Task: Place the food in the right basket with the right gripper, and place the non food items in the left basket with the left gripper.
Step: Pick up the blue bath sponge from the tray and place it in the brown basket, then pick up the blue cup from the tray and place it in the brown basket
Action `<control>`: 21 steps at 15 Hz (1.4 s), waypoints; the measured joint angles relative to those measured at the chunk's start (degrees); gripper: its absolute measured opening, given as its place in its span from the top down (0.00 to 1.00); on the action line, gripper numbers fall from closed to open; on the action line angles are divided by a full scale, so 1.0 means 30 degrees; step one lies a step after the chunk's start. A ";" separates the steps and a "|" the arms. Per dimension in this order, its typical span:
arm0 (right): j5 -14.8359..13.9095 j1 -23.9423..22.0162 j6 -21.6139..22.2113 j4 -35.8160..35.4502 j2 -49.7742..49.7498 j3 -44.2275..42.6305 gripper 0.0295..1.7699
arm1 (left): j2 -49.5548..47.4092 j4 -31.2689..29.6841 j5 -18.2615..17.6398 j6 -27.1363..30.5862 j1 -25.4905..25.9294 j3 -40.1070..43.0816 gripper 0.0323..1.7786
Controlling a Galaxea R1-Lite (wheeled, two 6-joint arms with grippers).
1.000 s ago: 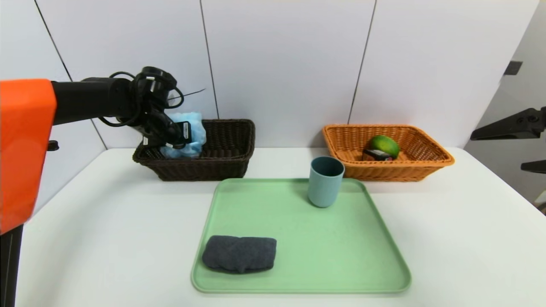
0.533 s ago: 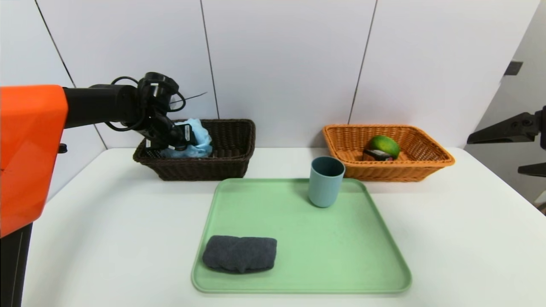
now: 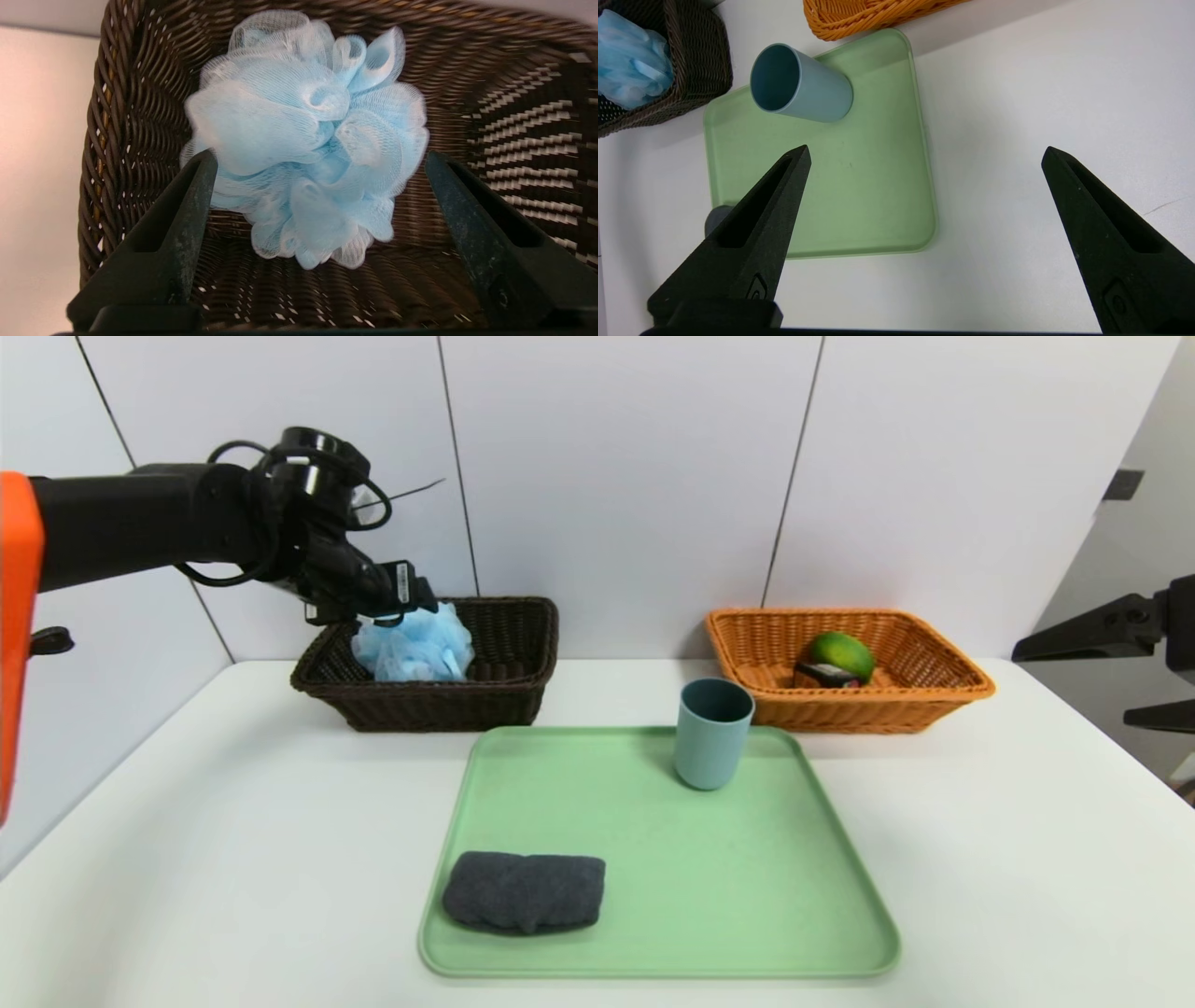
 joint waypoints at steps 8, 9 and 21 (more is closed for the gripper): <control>0.0000 -0.0122 0.0008 0.0008 -0.0102 0.0301 0.03 | -0.4758 -0.0540 -0.5701 0.1296 -0.2141 0.4702 0.07; 0.0028 -0.0256 0.0000 0.0008 -0.0130 0.0386 0.03 | -0.5335 -0.1487 -0.6941 0.1601 -0.2434 0.6185 0.06; 0.0053 -0.1552 -0.0211 -0.0028 -0.0260 0.0670 0.03 | -0.5027 -1.9367 -0.9212 0.5197 -0.8712 1.7412 0.05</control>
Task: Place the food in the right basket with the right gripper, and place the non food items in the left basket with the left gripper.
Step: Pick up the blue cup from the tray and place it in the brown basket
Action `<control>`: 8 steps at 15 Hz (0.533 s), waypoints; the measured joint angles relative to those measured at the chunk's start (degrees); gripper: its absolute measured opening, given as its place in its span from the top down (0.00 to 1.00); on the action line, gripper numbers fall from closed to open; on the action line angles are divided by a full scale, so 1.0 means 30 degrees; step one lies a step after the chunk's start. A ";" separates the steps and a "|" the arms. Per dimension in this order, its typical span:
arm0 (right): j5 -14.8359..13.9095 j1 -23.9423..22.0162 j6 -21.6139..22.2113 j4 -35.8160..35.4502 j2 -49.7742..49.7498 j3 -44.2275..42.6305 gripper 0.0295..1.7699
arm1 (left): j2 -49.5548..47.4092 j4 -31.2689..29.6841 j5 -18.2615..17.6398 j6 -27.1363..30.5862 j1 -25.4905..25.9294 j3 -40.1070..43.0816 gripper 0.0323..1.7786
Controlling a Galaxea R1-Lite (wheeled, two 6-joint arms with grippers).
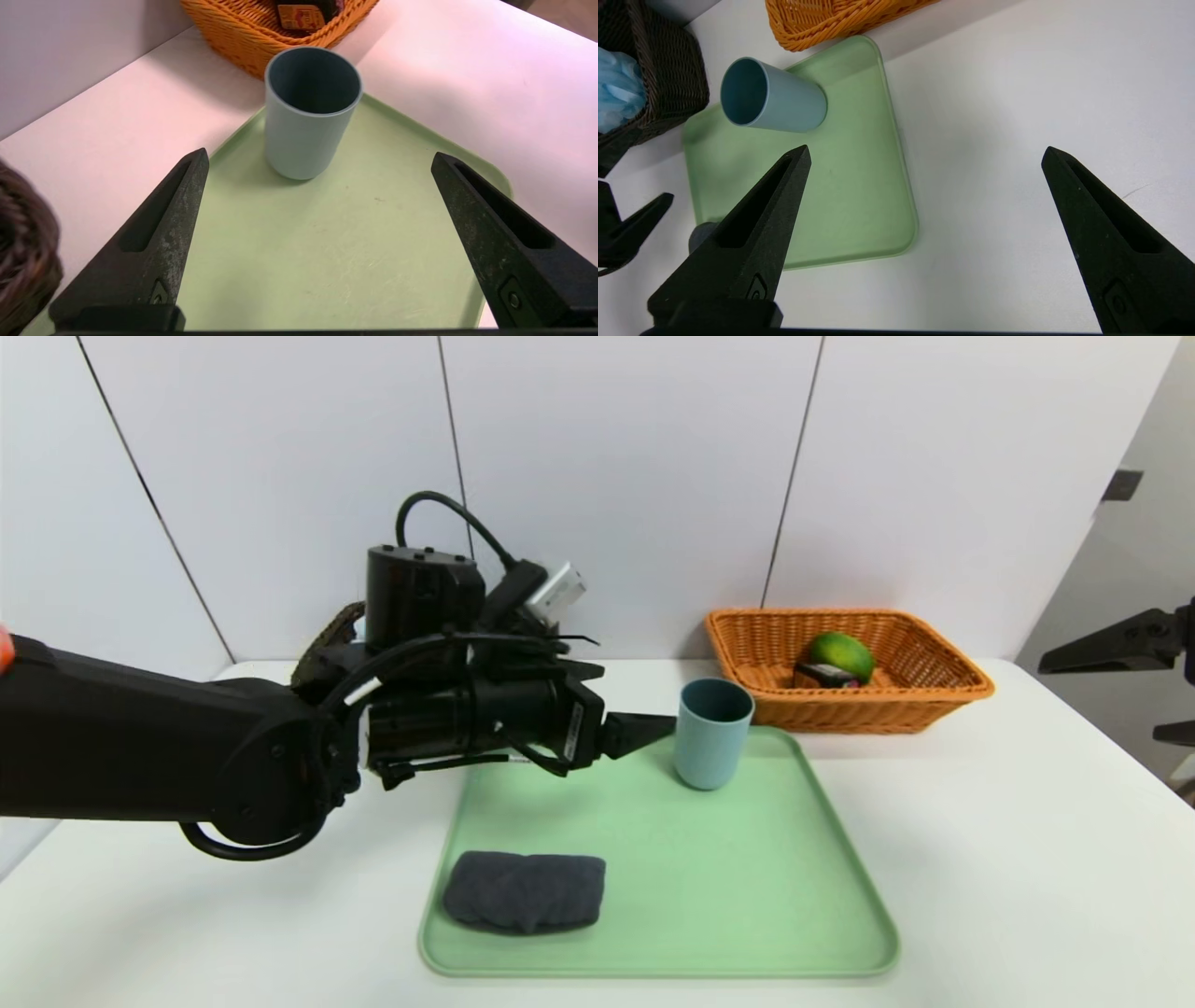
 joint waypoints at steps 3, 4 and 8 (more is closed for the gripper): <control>0.0004 -0.0370 -0.0016 0.0000 -0.0102 -0.0008 0.03 | 0.0837 -0.0439 0.0000 0.0049 -0.0488 -0.0028 0.05; 0.0004 -0.0423 -0.0028 0.0000 -0.0134 -0.0008 0.03 | 0.1170 -0.0861 -0.0008 0.0057 -0.0597 -0.0057 0.05; -0.0024 -0.0455 -0.0154 -0.0687 -0.0163 -0.0065 0.03 | 0.2454 -0.1918 0.0008 0.0041 -0.0983 -0.0158 0.05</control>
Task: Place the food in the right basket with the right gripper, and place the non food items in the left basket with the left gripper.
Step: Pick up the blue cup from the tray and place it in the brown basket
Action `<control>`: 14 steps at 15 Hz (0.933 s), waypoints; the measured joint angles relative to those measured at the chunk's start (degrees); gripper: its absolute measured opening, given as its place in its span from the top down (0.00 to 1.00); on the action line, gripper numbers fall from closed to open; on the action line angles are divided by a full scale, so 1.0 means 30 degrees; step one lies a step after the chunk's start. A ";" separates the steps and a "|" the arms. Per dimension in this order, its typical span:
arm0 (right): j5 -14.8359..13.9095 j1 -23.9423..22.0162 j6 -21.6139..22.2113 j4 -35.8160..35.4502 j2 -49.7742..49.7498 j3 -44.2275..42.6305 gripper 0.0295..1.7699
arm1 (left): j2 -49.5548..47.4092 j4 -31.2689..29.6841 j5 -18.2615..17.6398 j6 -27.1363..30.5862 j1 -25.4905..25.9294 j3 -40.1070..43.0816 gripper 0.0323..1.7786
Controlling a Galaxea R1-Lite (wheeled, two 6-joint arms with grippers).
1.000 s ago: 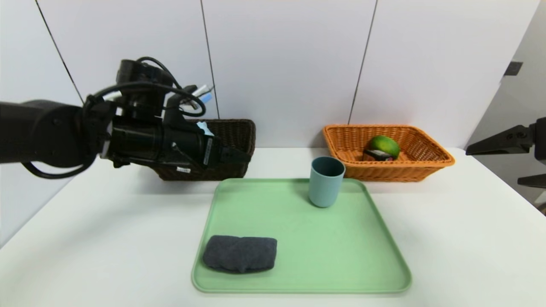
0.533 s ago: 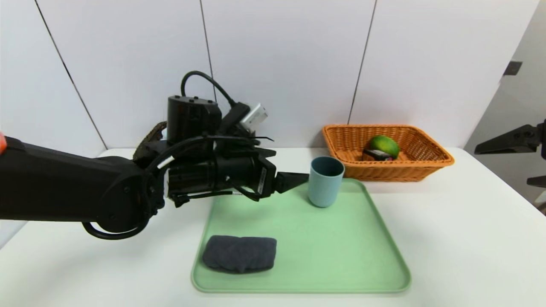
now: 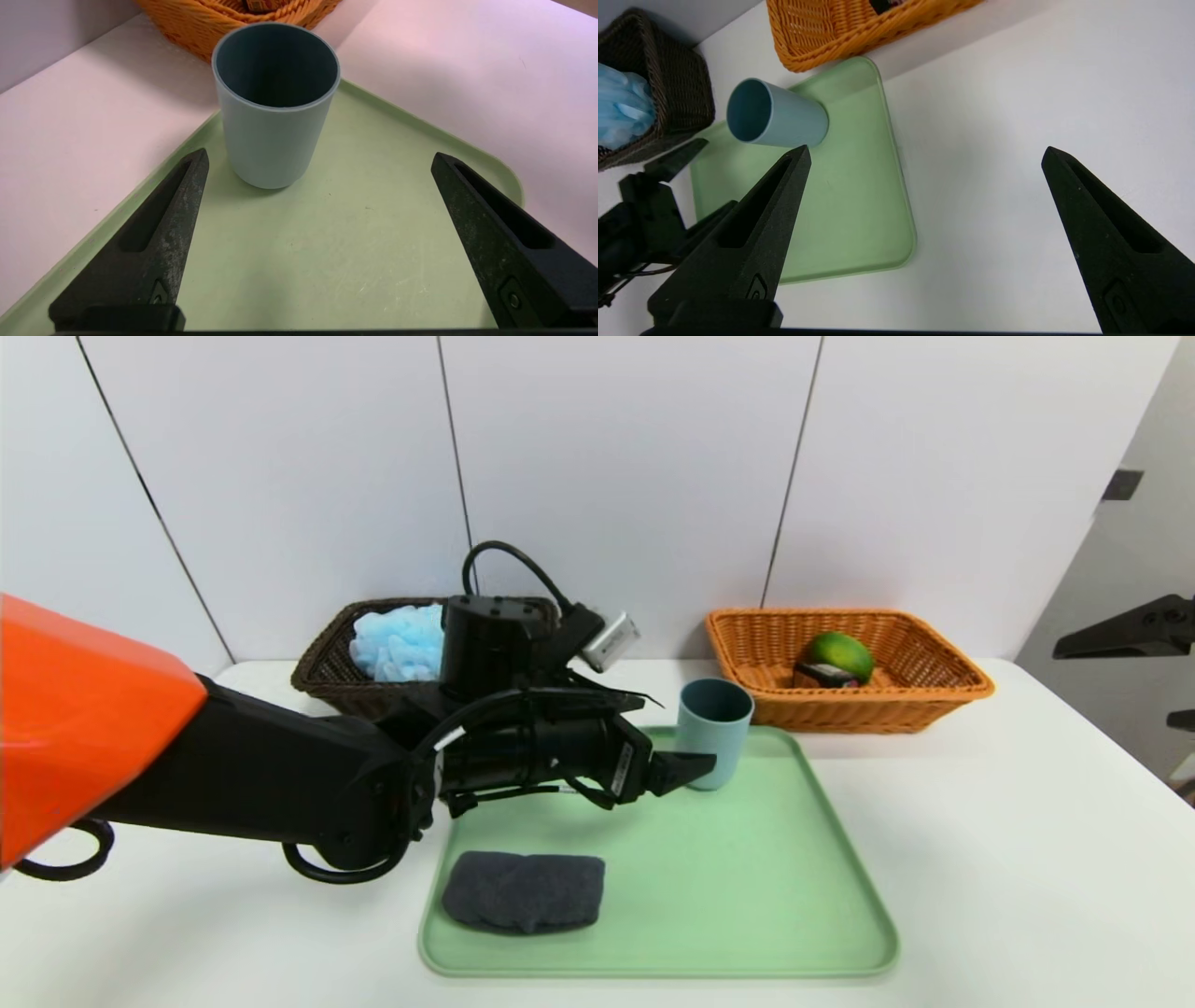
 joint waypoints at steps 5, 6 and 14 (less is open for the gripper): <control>-0.0028 -0.0012 -0.0037 -0.0427 -0.0187 0.0045 0.03 | 0.1093 -0.0057 0.0000 -0.0093 -0.0061 -0.0626 0.05; -0.0028 -0.0012 -0.0049 -0.0427 -0.0240 0.0065 0.03 | 0.1243 -0.0118 0.0012 -0.0106 -0.0045 -0.0699 0.05; -0.0146 -0.0008 -0.0333 -0.0358 -0.0845 0.0423 0.03 | 0.3153 -0.2828 0.0093 -0.0073 -0.0045 -0.1495 0.05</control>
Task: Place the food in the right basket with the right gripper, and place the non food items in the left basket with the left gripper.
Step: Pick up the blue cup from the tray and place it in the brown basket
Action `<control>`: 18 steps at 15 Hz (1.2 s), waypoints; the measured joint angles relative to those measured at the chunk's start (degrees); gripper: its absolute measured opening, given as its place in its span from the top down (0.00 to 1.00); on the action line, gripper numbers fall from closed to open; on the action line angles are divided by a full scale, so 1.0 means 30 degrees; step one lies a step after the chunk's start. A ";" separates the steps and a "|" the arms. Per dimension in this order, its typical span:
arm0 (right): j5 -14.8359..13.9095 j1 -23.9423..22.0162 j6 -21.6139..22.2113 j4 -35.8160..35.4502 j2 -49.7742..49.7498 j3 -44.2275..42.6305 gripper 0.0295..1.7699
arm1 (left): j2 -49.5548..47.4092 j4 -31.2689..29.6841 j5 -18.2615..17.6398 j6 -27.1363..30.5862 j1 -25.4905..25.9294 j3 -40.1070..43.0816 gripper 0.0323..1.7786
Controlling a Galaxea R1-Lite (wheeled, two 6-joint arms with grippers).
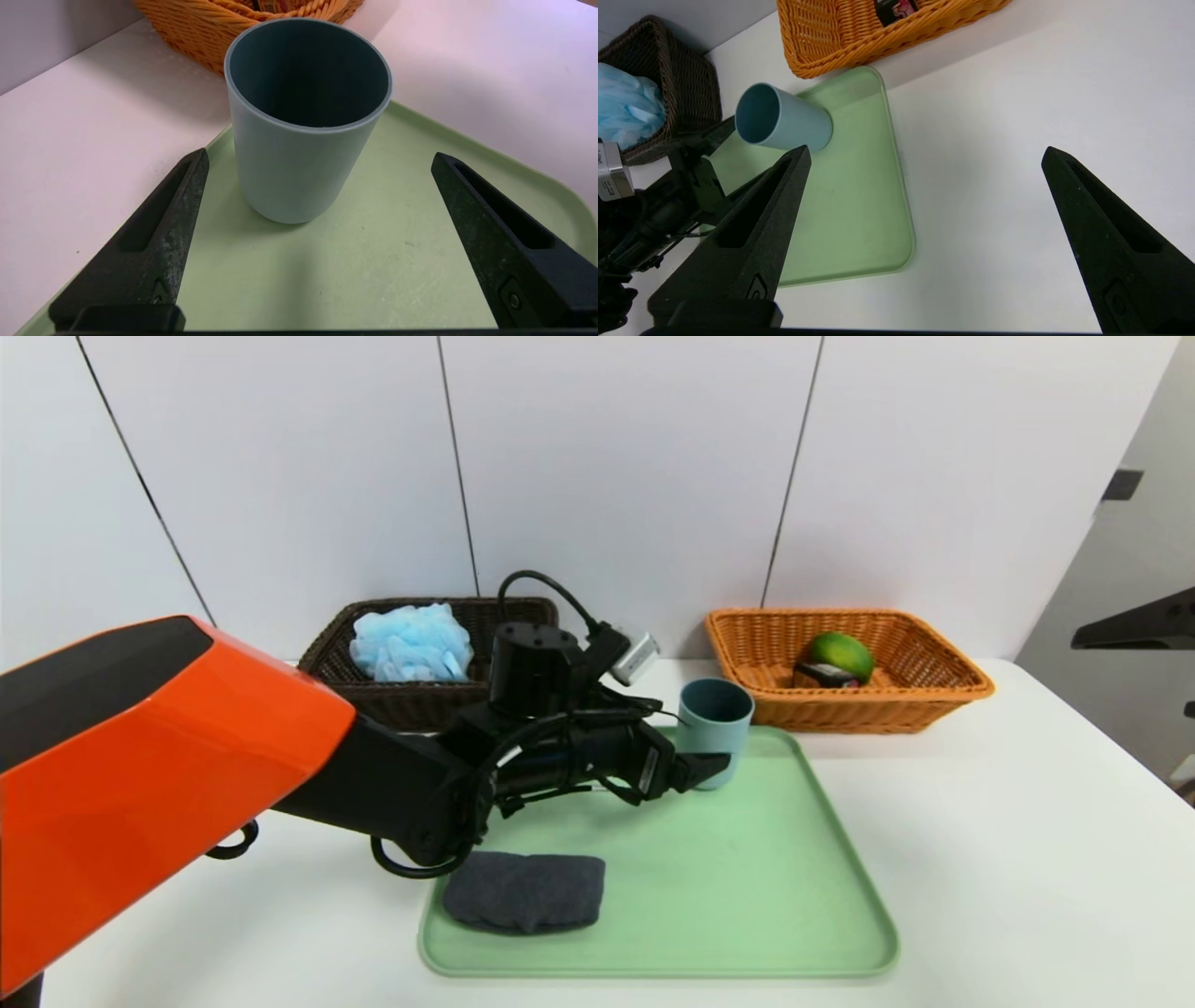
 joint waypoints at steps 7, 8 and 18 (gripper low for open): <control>0.0061 0.0000 -0.0366 -0.0049 -0.0333 0.0305 0.03 | 0.1333 -0.1178 -0.0154 -0.0049 0.0053 -0.0524 0.05; 0.0061 0.0000 -0.0366 -0.0057 -0.0349 0.0341 0.03 | 0.1471 -0.1215 -0.0167 -0.0069 0.0053 -0.0638 0.05; 0.0061 0.0000 -0.0419 -0.0093 -0.0488 0.0817 0.03 | 0.3031 -0.1195 -0.0313 -0.0179 0.0081 -0.2889 0.05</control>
